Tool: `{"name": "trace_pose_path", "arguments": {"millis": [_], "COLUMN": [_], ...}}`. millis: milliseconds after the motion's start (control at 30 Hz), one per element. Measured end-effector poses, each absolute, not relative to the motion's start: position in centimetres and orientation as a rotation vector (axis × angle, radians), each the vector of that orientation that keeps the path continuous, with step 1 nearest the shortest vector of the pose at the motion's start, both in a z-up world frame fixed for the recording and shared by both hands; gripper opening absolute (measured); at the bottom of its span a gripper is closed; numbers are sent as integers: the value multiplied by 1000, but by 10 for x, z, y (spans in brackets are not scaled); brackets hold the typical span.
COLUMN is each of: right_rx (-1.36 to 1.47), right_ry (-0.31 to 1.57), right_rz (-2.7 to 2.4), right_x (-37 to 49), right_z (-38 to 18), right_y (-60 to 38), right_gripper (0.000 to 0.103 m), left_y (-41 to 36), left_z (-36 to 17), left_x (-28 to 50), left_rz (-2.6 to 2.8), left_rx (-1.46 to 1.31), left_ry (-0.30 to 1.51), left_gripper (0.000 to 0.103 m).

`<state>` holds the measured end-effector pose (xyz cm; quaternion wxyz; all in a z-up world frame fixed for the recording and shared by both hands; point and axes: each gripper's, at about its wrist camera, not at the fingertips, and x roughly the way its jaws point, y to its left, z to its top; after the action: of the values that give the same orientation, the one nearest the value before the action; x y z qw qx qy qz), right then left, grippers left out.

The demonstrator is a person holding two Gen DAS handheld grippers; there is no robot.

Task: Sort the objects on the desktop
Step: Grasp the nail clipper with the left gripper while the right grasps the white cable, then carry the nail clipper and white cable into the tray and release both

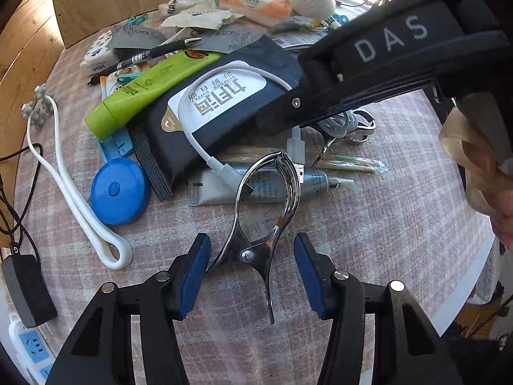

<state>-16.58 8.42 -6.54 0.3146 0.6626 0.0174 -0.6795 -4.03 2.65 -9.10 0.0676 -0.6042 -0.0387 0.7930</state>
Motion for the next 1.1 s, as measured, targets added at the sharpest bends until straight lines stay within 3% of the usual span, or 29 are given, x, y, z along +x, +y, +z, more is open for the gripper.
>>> {"name": "trace_pose_path", "arguments": {"millis": [100,233,600,967,1000,1033,1100], "right_rx": [1756,1756,1605,1522,1516,1509,1500], "right_ry": [31,-7,24,7,3,1,-6], "right_rz": [-1783,-1760,-1790,-1848,-1859,-1868,-1897], "right_x": [-167,-167,-160,-162,-162,-162,-162], "right_z": [-70,-74,-30,6,9,13,20], "right_y": [82,82,100,171,181,191,214], "right_gripper": [27,9,4,4,4,4,4], "left_y": [22,20,21,66,74,85,105], "left_z": [-91,-89,-67,-26,-23,-20,-16], "left_x": [-42,-39,-25,-26,-30,-33,-40], "left_rz": [2406,2421,2482,2550,2549,2543,2530], "left_rx": [-1830,-1834,-1804,-1710,-1700,-1697,-1677], "left_ry": [-149,-173,-308,-327,-319,-309,-295], "left_gripper": [39,29,28,28,24,2,0]}}
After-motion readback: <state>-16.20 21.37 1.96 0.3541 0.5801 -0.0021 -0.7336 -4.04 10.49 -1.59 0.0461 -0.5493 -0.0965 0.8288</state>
